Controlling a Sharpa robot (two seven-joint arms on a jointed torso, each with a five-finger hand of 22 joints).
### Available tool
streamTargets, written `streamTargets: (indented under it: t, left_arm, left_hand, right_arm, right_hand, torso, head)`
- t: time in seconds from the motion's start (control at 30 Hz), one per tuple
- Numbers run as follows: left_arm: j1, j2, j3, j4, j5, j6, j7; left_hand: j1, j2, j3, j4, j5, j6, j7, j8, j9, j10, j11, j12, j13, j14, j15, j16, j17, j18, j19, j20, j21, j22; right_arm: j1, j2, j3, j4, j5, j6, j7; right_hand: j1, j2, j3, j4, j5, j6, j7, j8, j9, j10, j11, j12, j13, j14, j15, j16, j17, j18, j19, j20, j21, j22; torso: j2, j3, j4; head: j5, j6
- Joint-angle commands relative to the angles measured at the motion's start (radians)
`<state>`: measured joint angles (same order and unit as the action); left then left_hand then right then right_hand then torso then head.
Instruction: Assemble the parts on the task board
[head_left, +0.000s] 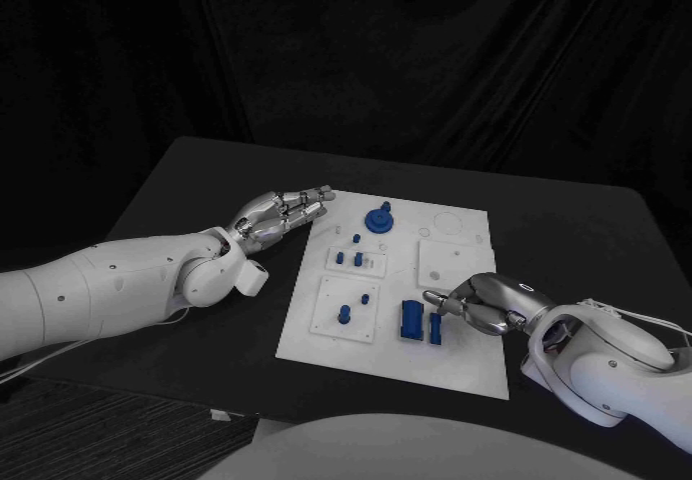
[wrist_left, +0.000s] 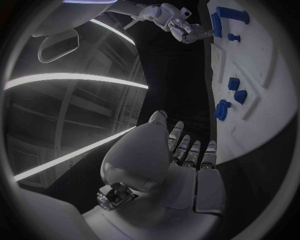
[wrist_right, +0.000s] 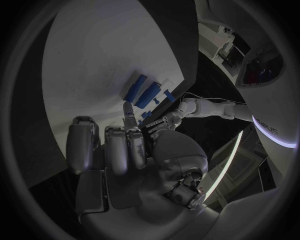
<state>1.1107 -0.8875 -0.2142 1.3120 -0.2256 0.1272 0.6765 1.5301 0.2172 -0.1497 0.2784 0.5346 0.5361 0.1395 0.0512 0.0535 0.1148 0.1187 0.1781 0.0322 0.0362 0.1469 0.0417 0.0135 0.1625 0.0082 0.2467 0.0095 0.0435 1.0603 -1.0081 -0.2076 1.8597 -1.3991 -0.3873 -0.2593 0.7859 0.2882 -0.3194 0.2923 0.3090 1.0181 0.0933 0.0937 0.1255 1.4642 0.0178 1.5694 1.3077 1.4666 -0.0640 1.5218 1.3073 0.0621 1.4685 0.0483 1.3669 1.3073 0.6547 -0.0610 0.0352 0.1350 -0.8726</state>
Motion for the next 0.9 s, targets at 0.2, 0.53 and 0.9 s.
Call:
streamTargets:
  t: [0.2, 0.53, 0.9]
  left_arm:
    - [-0.002, 0.004, 0.001, -0.003, 0.006, 0.026, 0.130]
    - [-0.002, 0.005, 0.001, -0.005, 0.006, 0.031, 0.122]
    - [-0.003, 0.000, 0.001, -0.001, 0.006, 0.025, 0.140]
  left_hand:
    - [0.017, 0.002, 0.015, -0.001, 0.005, 0.011, 0.005, 0.008, 0.002, 0.006, 0.013, 0.011, 0.003, 0.005, 0.005, 0.006, 0.002, 0.011, -0.001, 0.009, -0.001, 0.001]
    - [0.024, 0.004, 0.023, -0.002, 0.006, 0.016, 0.009, 0.009, 0.002, 0.012, 0.019, 0.018, 0.004, 0.009, 0.006, 0.011, 0.004, 0.011, -0.001, 0.010, -0.001, 0.002]
    - [0.026, 0.002, 0.027, -0.001, 0.005, 0.026, 0.011, 0.011, 0.004, 0.018, 0.023, 0.026, 0.005, 0.009, 0.004, 0.012, 0.004, 0.012, -0.001, 0.009, -0.001, 0.003]
  right_arm:
    - [-0.008, 0.005, -0.001, 0.002, -0.003, 0.047, -0.021]
    - [-0.010, 0.004, -0.001, 0.002, -0.014, 0.034, -0.020]
    - [-0.006, -0.024, -0.001, 0.019, 0.025, -0.127, 0.091]
  right_hand:
    - [0.013, 0.000, 0.008, -0.002, 0.009, 0.000, 0.008, -0.006, 0.000, 0.107, 0.006, 0.001, 0.263, 0.077, 0.010, 0.000, 0.113, -0.012, 0.018, 0.007, -0.007, 0.197]
    - [0.027, -0.001, 0.008, -0.001, 0.013, -0.027, 0.013, -0.026, -0.016, 0.107, 0.010, 0.001, 0.263, 0.074, 0.014, -0.004, 0.101, -0.009, 0.012, 0.010, -0.020, 0.193]
    - [0.034, -0.003, -0.007, -0.001, -0.018, -0.022, 0.017, -0.010, -0.032, 0.107, 0.014, 0.001, 0.263, 0.074, 0.020, -0.005, 0.099, -0.009, 0.013, 0.016, -0.017, 0.194]
  torso:
    - [0.000, -0.0001, 0.0000]
    - [0.000, 0.0001, 0.0000]
    - [0.000, 0.0001, 0.0001]
  head:
    - [0.000, 0.000]
    - [-0.001, 0.000]
    - [0.001, 0.000]
